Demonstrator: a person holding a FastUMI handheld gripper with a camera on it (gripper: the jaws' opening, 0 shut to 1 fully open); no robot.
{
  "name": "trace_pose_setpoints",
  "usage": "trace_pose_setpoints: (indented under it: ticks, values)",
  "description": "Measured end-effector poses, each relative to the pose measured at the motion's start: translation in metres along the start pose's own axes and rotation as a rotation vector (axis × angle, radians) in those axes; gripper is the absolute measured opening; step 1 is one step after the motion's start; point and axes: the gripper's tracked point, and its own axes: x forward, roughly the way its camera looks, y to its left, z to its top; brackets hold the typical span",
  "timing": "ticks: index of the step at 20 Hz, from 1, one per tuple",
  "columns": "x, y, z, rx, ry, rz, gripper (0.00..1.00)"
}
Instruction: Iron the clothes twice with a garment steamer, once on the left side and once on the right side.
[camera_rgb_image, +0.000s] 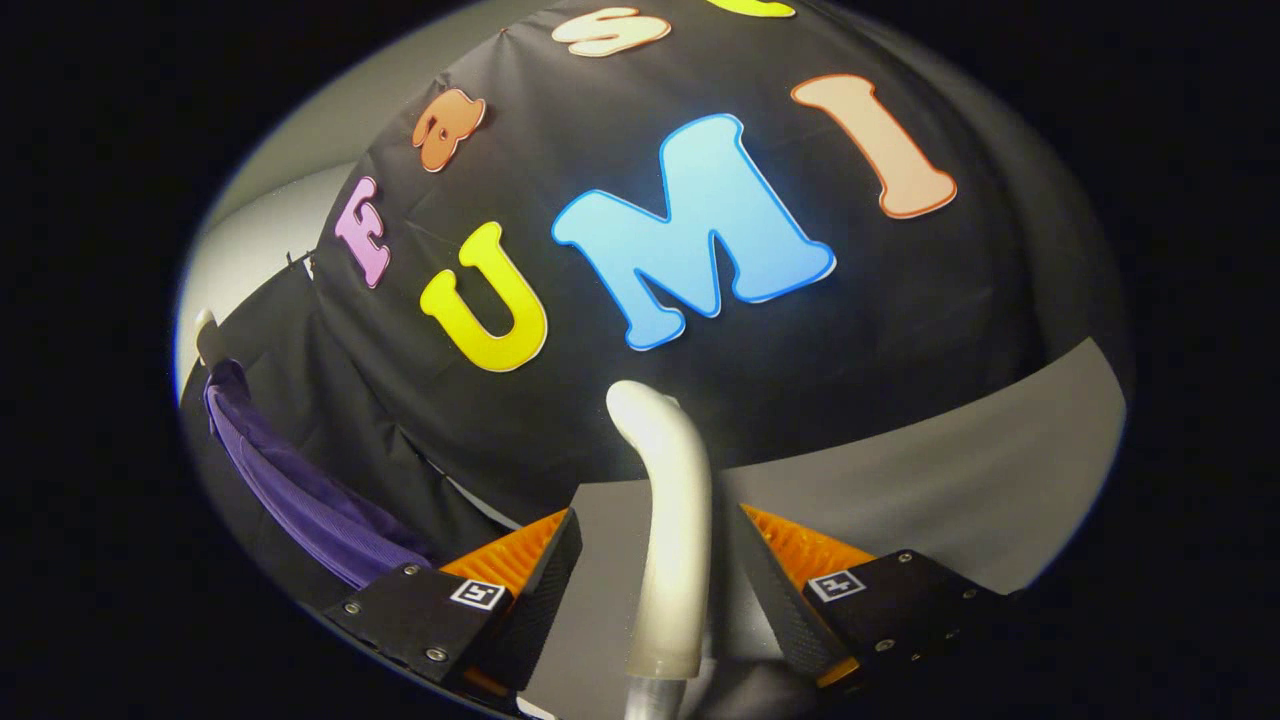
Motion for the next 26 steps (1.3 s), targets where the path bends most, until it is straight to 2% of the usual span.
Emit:
trace_pose_setpoints:
  ticks: [3, 5, 11, 12, 13, 14, 15, 18, 21, 26]
  values:
    - [0.011, -0.002, -0.007, 0.116, 0.072, 0.052, 0.92]
    - [0.020, 0.000, -0.012, 0.202, 0.120, 0.101, 0.87]
    - [0.023, -0.007, -0.014, 0.350, 0.135, 0.151, 0.66]
    - [0.024, -0.010, -0.015, 0.378, 0.140, 0.158, 0.55]
    - [0.027, -0.010, -0.014, 0.394, 0.145, 0.173, 0.49]
    - [0.023, -0.005, -0.017, 0.396, 0.145, 0.179, 0.43]
    - [0.021, -0.002, -0.016, 0.394, 0.141, 0.181, 0.42]
    - [0.008, 0.005, -0.010, 0.352, 0.086, 0.178, 0.31]
    - [-0.016, 0.018, -0.005, 0.292, 0.010, 0.174, 0.28]
    - [-0.062, 0.038, -0.024, 0.169, -0.087, 0.137, 0.28]
